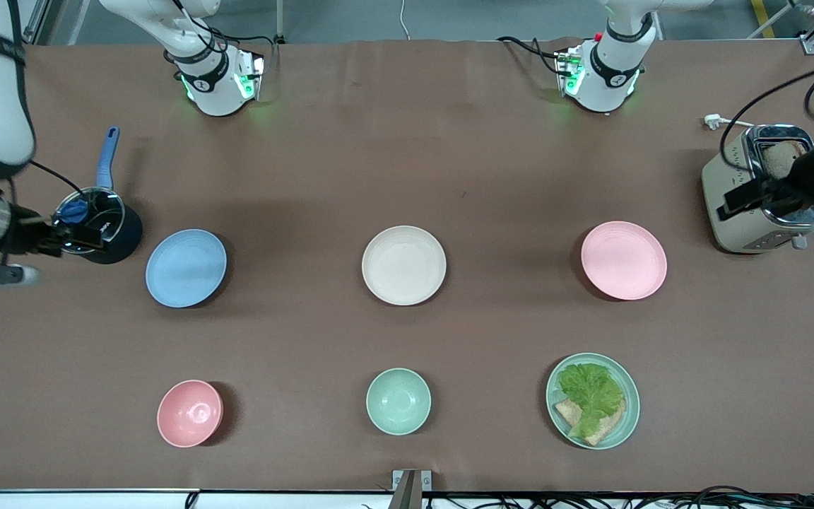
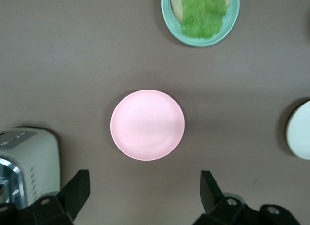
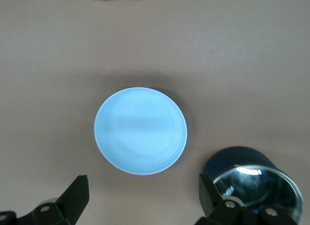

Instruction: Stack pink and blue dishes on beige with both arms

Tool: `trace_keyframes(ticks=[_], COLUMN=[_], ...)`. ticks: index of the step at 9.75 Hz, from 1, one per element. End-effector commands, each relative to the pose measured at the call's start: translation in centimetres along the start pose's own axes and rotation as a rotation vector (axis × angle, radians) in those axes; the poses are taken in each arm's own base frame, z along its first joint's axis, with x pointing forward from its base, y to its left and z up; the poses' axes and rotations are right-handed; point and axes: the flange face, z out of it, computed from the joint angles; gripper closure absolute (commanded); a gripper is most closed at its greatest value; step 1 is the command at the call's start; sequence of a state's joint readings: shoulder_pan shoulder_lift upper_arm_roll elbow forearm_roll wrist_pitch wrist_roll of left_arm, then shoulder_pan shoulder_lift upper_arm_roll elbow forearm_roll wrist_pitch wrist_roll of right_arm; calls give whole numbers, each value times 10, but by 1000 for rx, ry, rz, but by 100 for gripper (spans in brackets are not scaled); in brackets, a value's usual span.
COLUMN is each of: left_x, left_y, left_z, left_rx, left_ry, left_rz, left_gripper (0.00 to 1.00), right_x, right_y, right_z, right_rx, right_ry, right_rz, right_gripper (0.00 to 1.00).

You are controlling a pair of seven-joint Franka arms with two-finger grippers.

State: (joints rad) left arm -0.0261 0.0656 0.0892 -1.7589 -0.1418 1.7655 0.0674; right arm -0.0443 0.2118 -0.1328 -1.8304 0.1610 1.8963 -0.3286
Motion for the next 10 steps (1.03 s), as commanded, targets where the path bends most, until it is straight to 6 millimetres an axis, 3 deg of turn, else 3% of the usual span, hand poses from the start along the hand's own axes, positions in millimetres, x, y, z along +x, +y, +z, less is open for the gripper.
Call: trace_keyframes(ticks=[1, 3, 4, 7, 9, 10], left_x=[36, 54, 57, 67, 57, 47], left_y=[-26, -44, -60, -80, -107, -109], left_z=[87, 155, 187, 264, 294, 305], left_rx=[-4, 9, 2, 17, -98, -170], left_ry=[-35, -85, -132, -149, -150, -144], left_rz=[26, 65, 99, 155, 219, 256], left_gripper=[5, 16, 15, 8, 10, 14], right_x=[-6, -13, -13, -16, -17, -19], right_y=[37, 64, 69, 82, 85, 86], right_z=[70, 134, 158, 199, 213, 216], right_rx=[66, 89, 127, 189, 181, 188], right_ry=[30, 62, 76, 73, 66, 61], right_rz=[-38, -62, -79, -41, -39, -32], right_gripper=[0, 0, 0, 14, 22, 28])
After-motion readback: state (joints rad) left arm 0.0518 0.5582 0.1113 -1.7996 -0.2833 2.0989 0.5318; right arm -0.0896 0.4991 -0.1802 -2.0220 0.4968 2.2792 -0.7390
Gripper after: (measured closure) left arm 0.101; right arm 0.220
